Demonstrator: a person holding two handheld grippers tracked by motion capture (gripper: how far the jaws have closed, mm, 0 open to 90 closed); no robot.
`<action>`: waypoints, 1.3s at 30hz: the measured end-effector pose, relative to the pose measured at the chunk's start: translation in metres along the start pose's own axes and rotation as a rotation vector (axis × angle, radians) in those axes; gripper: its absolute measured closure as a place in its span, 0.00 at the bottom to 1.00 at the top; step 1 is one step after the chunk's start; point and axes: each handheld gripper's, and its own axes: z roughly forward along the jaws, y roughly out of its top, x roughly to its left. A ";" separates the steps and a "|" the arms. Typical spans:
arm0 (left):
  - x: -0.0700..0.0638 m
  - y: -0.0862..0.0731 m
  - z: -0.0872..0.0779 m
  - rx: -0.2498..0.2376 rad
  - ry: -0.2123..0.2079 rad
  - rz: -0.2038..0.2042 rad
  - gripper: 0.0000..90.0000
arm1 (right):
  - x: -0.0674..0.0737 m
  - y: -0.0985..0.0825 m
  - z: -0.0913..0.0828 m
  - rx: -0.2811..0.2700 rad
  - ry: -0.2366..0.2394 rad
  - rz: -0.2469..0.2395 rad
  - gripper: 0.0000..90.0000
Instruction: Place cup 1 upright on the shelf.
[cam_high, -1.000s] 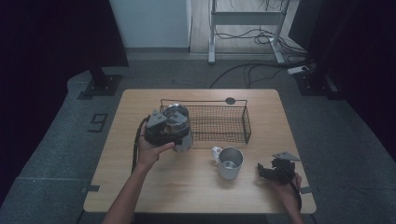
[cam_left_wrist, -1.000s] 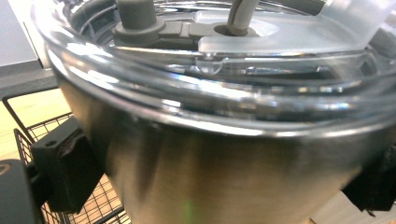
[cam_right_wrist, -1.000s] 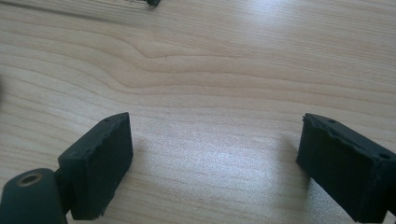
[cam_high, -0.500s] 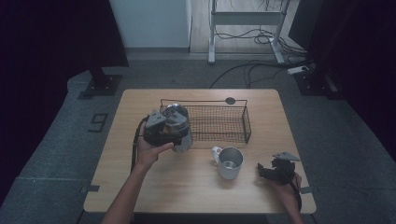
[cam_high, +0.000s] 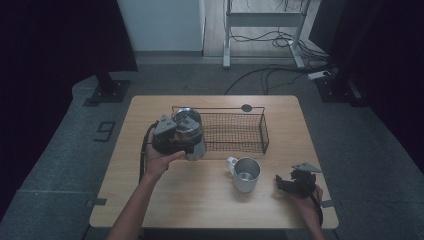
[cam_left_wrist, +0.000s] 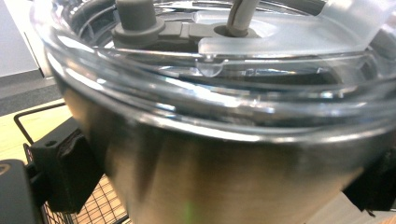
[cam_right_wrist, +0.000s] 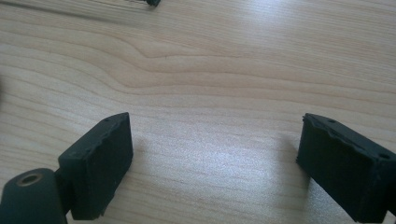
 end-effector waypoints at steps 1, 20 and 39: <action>0.000 0.001 0.000 0.000 -0.001 0.002 0.05 | 0.000 0.000 0.000 0.000 0.000 0.000 0.11; 0.010 0.013 0.013 -0.006 -0.019 -0.014 0.05 | -0.001 0.001 0.000 0.000 0.003 -0.002 0.12; 0.022 0.026 0.021 -0.004 0.003 -0.023 0.05 | -0.001 0.000 0.000 -0.002 0.001 -0.003 0.12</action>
